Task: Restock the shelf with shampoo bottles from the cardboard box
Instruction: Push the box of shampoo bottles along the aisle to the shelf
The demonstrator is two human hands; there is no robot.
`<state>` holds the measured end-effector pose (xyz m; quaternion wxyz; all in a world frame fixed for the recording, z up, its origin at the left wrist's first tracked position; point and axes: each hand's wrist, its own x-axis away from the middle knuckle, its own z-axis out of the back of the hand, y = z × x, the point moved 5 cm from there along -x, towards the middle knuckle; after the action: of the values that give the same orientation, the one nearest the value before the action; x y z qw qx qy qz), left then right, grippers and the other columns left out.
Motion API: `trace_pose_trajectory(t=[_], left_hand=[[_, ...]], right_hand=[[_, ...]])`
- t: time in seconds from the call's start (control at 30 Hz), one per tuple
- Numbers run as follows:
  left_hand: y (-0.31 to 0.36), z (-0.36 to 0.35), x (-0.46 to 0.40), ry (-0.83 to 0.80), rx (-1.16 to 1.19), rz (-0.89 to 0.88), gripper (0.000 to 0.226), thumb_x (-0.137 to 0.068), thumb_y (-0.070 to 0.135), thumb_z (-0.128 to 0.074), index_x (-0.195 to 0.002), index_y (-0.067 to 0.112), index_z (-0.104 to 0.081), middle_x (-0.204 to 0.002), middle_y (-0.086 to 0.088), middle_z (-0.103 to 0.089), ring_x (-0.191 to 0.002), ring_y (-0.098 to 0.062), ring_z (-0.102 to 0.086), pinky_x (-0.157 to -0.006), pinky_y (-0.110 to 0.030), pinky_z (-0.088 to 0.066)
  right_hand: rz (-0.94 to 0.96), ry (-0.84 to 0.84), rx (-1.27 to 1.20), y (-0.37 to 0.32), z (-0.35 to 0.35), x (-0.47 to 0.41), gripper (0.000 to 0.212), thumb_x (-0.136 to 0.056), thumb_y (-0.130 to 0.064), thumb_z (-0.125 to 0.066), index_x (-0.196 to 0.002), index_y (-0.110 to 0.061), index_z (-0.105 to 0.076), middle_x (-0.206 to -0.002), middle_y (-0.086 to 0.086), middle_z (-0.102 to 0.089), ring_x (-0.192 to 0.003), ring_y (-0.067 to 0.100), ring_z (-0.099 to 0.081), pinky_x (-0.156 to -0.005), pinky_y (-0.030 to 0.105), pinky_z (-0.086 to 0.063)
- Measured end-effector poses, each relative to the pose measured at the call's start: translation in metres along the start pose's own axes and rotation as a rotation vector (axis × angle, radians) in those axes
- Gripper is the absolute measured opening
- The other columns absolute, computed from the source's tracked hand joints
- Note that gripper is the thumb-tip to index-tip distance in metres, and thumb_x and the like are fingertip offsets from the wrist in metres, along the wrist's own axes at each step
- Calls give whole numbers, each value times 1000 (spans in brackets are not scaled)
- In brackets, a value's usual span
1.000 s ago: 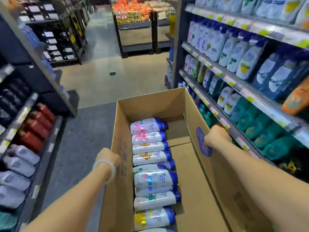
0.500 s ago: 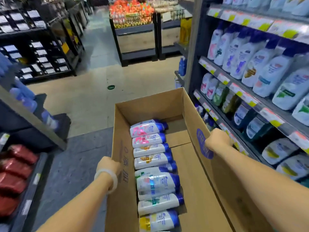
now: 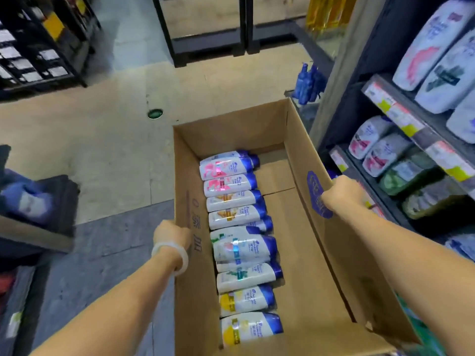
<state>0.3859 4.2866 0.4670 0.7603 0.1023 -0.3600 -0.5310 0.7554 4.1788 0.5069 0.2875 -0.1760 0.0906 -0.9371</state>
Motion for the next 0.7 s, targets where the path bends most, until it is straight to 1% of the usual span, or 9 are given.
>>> trace_pose_trajectory(t=[0.07, 0.13, 0.23, 0.33, 0.43, 0.47, 0.57, 0.63, 0.7], left_hand=[[18, -17, -37, 7, 0, 18, 14, -76, 0, -50, -69, 7, -60, -71, -15, -64, -63, -31, -60, -57, -29, -44], [37, -38, -69, -4, -1, 21, 18, -76, 0, -52, -63, 10, -58, -61, -11, -59, -54, -26, -53, -53, -26, -42], [53, -75, -114, -1, 20, 34, 17, -76, -1, -52, -65, 10, -58, -59, -10, -56, -51, -23, -48, -50, -24, -38], [55, -122, -167, 8, 27, 61, 19, -77, 2, -55, -60, 11, -55, -51, -5, -52, -46, -21, -46, -46, -21, -36], [53, -180, -216, -40, 60, 96, 24, -77, 6, -57, -55, 15, -56, -53, -3, -57, -50, -23, -54, -50, -24, -45], [50, -196, -232, -38, 77, 102, 25, -78, 6, -56, -56, 17, -57, -56, -3, -59, -51, -22, -56, -50, -24, -46], [38, -250, -279, -38, 129, 114, 21, -80, 7, -56, -63, 17, -62, -57, 1, -60, -49, -14, -54, -43, -19, -41], [26, -288, -305, -45, 128, 136, 24, -80, 6, -56, -61, 20, -60, -56, 4, -58, -48, -12, -53, -43, -18, -40], [15, -321, -327, -44, 93, 154, 21, -81, 7, -57, -64, 20, -59, -59, 2, -58, -49, -12, -52, -44, -19, -40]], right_hand=[[-5, 5, -17, -15, -15, -39, 11, -77, -11, -58, -70, -8, -50, -61, 7, -47, -63, 29, -50, -50, 28, -36], [-20, 5, -57, -24, -30, -76, 8, -78, -14, -59, -72, -9, -56, -58, 5, -47, -59, 28, -50, -49, 28, -36], [-9, -37, -85, -38, -59, -129, 10, -77, -15, -60, -80, -7, -65, -68, 11, -59, -67, 33, -57, -55, 32, -45], [5, -55, -102, -43, -102, -181, 15, -79, -21, -61, -81, -7, -66, -76, 15, -63, -78, 38, -62, -63, 36, -50], [-4, -26, -75, -35, -154, -238, 20, -84, -27, -58, -83, -7, -64, -74, 13, -60, -77, 36, -59, -63, 34, -44], [0, -21, -77, -35, -174, -254, 22, -84, -28, -58, -84, -7, -64, -73, 13, -60, -76, 35, -59, -64, 36, -46], [6, 5, -89, -31, -228, -299, 27, -84, -32, -60, -89, -6, -66, -71, 14, -60, -72, 36, -59, -66, 39, -49], [-1, 1, -74, -24, -265, -328, 25, -82, -28, -63, -92, -6, -67, -74, 16, -61, -76, 38, -61, -68, 43, -51], [-23, -16, -78, -13, -301, -356, 24, -80, -25, -65, -97, -8, -65, -80, 15, -62, -80, 39, -62, -73, 50, -53]])
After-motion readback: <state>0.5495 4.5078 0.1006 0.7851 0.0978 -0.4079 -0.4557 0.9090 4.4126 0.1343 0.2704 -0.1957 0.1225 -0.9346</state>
